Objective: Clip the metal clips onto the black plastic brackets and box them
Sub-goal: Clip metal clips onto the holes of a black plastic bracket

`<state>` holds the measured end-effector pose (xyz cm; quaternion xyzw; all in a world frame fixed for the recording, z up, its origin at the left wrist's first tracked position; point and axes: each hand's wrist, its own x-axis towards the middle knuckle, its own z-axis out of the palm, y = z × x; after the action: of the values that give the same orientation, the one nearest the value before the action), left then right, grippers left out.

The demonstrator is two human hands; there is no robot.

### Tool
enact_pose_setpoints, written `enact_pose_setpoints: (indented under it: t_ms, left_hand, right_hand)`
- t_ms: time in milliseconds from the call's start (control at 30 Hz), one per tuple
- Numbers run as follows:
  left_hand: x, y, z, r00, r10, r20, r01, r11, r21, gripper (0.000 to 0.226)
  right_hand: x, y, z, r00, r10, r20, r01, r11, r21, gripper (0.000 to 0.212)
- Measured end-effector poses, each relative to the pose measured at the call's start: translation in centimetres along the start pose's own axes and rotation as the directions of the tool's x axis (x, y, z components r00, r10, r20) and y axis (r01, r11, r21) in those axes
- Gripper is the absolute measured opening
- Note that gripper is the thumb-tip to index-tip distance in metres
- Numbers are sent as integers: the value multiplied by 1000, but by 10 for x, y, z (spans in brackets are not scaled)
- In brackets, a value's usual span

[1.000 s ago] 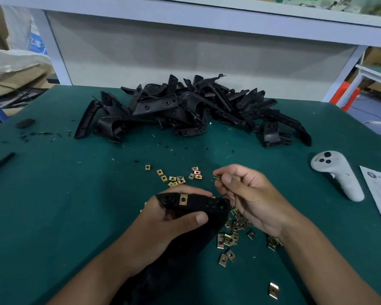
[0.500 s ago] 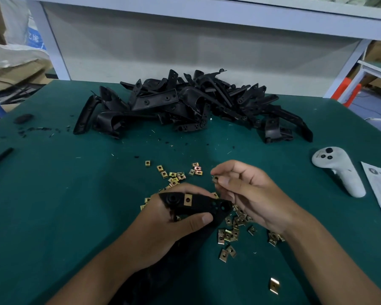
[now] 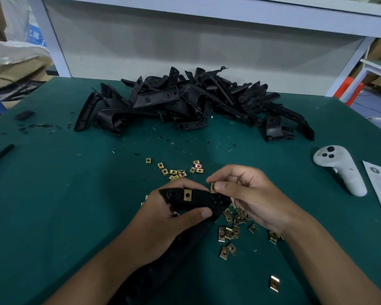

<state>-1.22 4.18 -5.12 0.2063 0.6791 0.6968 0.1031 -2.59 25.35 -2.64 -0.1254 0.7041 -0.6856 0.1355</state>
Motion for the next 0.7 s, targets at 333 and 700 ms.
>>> enact_pose_setpoints:
  t_ms: [333, 700]
  left_hand:
    - [0, 0, -1, 999, 26, -20, -25, 999, 45, 18]
    - [-2, 4, -1, 1000, 6, -24, -5, 999, 51, 19]
  right_hand:
    - [0, 2, -2, 1000, 13, -20, -14, 999, -35, 15]
    - [-1, 0, 1, 999, 19, -44, -21, 998, -56, 18]
